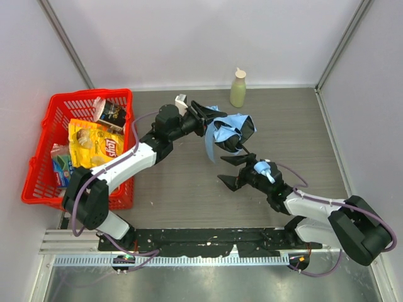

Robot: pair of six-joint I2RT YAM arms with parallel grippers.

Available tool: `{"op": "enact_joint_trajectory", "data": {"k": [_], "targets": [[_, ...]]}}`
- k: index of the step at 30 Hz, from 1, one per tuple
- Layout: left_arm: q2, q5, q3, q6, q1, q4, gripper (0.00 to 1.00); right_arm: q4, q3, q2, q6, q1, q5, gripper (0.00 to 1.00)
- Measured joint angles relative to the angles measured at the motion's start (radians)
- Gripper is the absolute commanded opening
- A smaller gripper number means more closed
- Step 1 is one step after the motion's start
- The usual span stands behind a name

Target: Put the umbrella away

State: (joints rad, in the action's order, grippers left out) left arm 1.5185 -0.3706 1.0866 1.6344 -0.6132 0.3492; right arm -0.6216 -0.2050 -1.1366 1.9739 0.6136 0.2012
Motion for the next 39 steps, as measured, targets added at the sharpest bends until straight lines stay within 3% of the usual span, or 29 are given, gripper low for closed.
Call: {"op": "enact_joint_trajectory", "data": {"k": [9,13,24,28,32,37,39], "targets": [[0.0,0.0,-0.001,0.072,-0.01,0.077,0.0,-0.084,-0.096,-0.029,0.015,0.028,-0.065,0.8],[0.0,0.0,-0.003,0.098,-0.017,0.108,0.0,-0.09,-0.121,-0.065,0.017,0.035,-0.074,0.71],[0.0,0.0,-0.031,0.139,-0.029,0.145,0.0,-0.134,-0.14,-0.094,0.019,0.041,-0.091,0.64],[0.0,0.0,-0.037,0.143,-0.031,0.15,0.0,-0.135,-0.148,-0.094,0.02,0.048,-0.093,0.54],[0.0,0.0,-0.037,0.145,-0.035,0.16,0.0,-0.135,-0.148,-0.093,0.02,0.058,-0.098,0.35],[0.0,0.0,-0.037,0.147,-0.039,0.169,0.0,-0.143,-0.148,-0.092,0.023,0.059,-0.11,0.27],[0.0,0.0,-0.037,0.147,-0.039,0.172,0.0,-0.15,-0.148,-0.092,0.023,0.059,-0.111,0.13]]}}
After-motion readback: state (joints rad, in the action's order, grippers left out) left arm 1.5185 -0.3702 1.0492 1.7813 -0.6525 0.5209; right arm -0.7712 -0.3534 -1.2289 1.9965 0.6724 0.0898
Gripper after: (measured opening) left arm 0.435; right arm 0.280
